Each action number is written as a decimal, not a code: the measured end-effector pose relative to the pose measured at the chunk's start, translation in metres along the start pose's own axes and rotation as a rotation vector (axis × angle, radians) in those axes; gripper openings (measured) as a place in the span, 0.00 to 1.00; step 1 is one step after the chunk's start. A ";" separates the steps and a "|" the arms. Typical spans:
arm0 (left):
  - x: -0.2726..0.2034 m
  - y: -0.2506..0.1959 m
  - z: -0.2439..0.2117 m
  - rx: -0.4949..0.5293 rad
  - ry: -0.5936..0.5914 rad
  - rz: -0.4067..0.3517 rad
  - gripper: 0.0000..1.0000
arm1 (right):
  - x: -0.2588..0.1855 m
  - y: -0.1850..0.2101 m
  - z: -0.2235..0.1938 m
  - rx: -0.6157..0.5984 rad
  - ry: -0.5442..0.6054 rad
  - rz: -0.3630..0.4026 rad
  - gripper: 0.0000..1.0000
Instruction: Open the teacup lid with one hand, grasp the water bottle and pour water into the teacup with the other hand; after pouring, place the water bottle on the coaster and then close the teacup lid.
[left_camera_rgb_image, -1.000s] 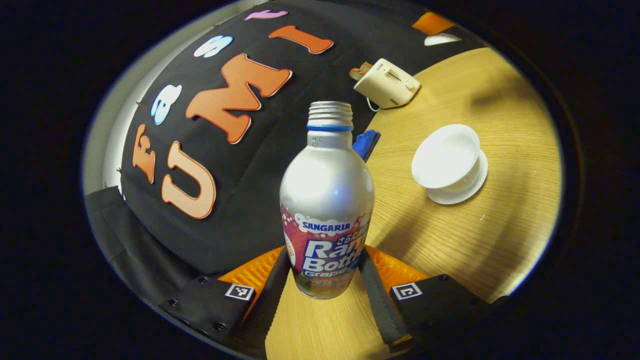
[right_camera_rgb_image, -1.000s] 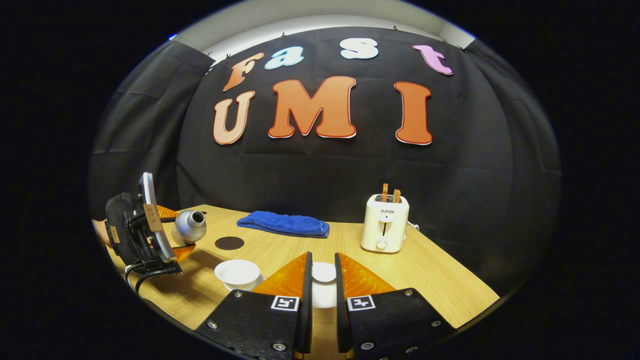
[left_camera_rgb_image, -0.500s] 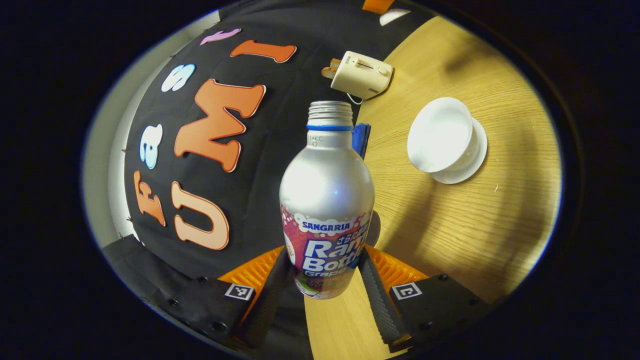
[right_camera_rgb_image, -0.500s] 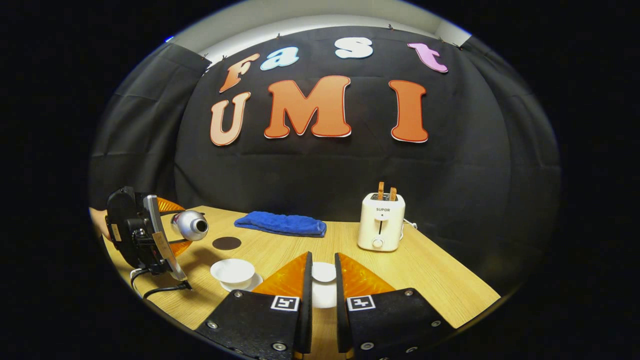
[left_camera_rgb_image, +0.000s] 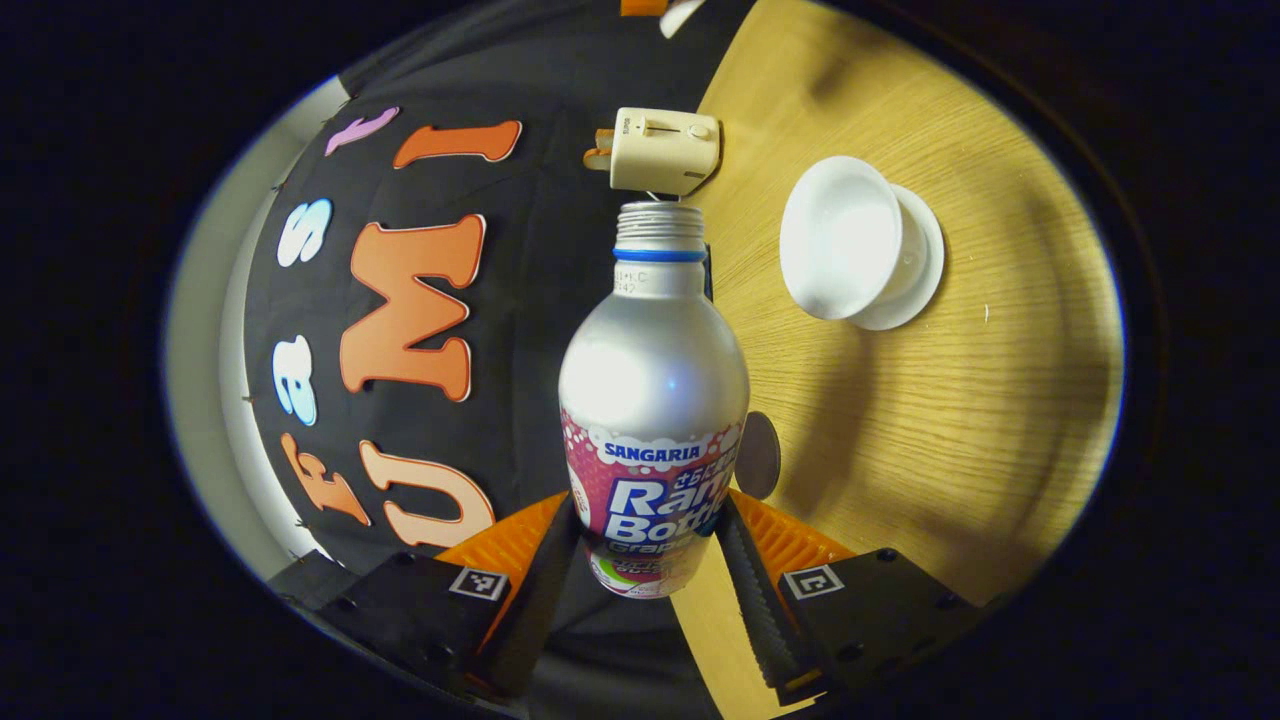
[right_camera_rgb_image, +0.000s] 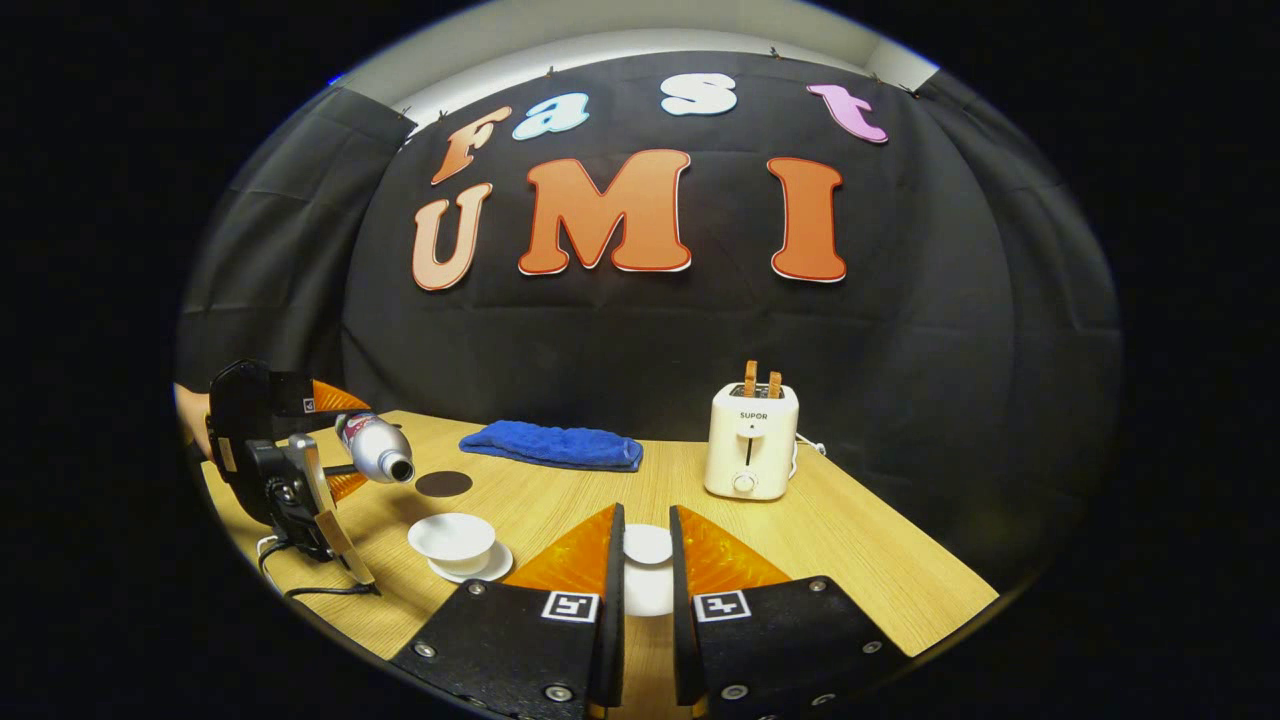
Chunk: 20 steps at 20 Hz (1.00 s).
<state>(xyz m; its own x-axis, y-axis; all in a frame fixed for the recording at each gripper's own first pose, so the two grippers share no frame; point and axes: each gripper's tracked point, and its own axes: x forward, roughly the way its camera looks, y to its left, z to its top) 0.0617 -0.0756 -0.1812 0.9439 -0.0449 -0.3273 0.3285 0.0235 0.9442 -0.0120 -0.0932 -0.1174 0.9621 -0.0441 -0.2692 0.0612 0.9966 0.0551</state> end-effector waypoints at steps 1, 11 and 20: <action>0.001 0.000 0.000 0.015 0.001 -0.005 0.85 | 0.001 0.000 0.000 -0.002 0.000 -0.001 0.20; 0.005 0.007 0.005 0.205 0.002 0.002 0.82 | 0.002 0.000 -0.005 -0.009 0.005 0.005 0.20; 0.014 0.025 0.008 0.351 -0.002 0.037 0.84 | 0.003 -0.008 -0.005 -0.005 -0.003 -0.001 0.20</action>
<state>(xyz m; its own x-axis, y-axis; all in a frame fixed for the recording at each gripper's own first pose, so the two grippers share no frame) 0.0833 -0.0838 -0.1618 0.9546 -0.0521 -0.2932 0.2622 -0.3192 0.9107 -0.0109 -0.1010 -0.1239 0.9627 -0.0452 -0.2669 0.0607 0.9969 0.0501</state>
